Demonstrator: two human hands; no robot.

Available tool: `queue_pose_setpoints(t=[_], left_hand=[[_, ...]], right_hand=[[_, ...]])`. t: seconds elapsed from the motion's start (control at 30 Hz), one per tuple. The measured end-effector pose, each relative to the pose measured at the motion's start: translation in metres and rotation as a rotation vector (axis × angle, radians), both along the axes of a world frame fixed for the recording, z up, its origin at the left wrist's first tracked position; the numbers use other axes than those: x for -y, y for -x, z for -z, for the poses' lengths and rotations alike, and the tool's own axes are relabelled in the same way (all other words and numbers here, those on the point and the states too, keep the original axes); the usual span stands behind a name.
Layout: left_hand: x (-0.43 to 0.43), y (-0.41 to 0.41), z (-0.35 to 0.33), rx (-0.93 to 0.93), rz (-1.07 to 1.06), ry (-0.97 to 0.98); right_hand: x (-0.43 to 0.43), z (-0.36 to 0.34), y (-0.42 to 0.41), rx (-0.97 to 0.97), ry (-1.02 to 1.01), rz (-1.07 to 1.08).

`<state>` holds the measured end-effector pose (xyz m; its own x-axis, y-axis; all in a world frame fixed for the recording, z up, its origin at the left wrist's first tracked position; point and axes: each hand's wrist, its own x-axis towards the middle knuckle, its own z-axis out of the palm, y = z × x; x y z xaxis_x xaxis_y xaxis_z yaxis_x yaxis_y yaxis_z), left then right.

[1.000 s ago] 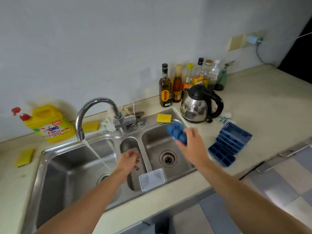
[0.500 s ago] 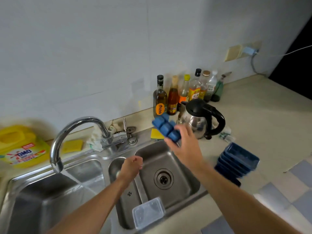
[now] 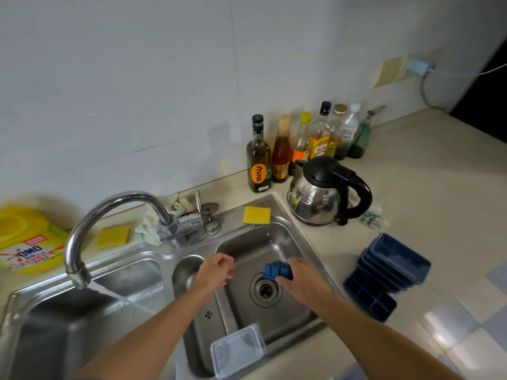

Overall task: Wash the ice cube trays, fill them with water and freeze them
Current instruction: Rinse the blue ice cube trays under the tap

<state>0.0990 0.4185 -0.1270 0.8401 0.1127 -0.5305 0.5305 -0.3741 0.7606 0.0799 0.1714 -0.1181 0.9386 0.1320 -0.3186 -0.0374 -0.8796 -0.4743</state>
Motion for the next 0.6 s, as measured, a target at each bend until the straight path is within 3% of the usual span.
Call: queue_pose_setpoints(t=[0.03, 0.13, 0.27, 0.37, 0.47, 0.6], left_hand=[[0.003, 0.003, 0.0, 0.0, 0.025, -0.021], [0.013, 0.011, 0.002, -0.001, 0.067, -0.08], [0.035, 0.019, -0.008, 0.054, 0.152, -0.221], [0.054, 0.022, -0.018, 0.15, 0.148, -0.26], [0.072, 0.027, -0.025, 0.295, 0.151, -0.299], [0.094, 0.028, -0.027, 0.402, 0.083, -0.23]], right_hand=[[0.003, 0.008, 0.007, -0.024, 0.017, -0.018], [0.007, 0.005, 0.008, 0.171, -0.146, 0.019], [0.013, -0.016, -0.001, 0.107, -0.106, -0.113], [0.025, -0.024, -0.003, 0.181, -0.21, -0.071], [0.033, -0.028, 0.002, 0.064, -0.31, 0.018], [0.053, -0.034, 0.005, -0.203, -0.707, 0.342]])
